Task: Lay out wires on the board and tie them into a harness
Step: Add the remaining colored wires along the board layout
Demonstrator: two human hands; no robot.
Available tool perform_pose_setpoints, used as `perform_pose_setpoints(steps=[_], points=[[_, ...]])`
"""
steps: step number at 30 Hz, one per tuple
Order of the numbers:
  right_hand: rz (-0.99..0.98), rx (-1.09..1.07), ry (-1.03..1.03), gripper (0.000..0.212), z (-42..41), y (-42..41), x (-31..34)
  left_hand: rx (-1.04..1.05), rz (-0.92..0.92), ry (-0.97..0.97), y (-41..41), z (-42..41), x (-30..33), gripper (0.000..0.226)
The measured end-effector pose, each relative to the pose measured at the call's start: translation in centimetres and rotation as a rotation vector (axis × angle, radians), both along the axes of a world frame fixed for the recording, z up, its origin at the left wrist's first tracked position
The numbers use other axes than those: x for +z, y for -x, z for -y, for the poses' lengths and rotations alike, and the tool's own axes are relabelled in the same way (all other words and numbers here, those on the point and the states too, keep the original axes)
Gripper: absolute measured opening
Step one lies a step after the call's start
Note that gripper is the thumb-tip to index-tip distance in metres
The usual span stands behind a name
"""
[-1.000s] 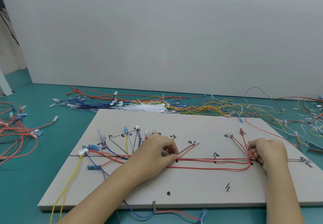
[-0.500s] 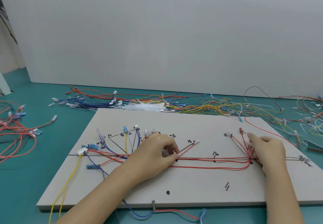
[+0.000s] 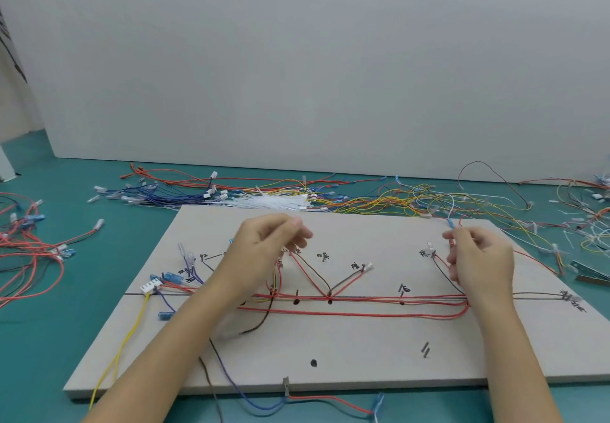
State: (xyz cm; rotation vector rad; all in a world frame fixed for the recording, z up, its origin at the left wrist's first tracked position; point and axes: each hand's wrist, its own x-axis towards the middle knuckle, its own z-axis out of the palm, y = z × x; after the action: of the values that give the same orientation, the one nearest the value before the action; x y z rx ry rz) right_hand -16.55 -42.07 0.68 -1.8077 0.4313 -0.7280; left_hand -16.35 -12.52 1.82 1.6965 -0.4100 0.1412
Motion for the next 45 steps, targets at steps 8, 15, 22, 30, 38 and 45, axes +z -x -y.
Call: perform_pose_setpoints(steps=[8, 15, 22, 30, 38, 45], points=[[-0.054, 0.453, 0.045, 0.021, -6.4, 1.1, 0.0, 0.075, -0.141, 0.127, -1.2, -3.4, 1.2, 0.035], [-0.202, 0.745, 0.374, 0.014, -12.8, 3.5, -1.7, 0.098, -0.209, 0.161, -1.9, -5.3, 1.7, 0.034], [-0.206, 0.941, 0.543, 0.022, -18.1, 4.9, -0.9, 0.344, -0.405, 0.310, -2.9, -9.7, 1.8, 0.028], [-0.315, 0.888, 0.640, 0.042, -21.5, 6.0, -0.9, 0.332, -0.417, 0.256, -2.7, -12.1, 2.0, 0.030], [-0.179, 0.896, 0.652, 0.013, -21.6, 6.8, -1.1, 0.075, -0.295, -0.264, -0.6, -9.9, 5.2, 0.037], [-0.133, 0.856, 0.707, 0.017, -22.2, 7.2, -0.8, 0.090, -0.285, -0.471, -0.7, -10.1, 2.7, 0.033]])
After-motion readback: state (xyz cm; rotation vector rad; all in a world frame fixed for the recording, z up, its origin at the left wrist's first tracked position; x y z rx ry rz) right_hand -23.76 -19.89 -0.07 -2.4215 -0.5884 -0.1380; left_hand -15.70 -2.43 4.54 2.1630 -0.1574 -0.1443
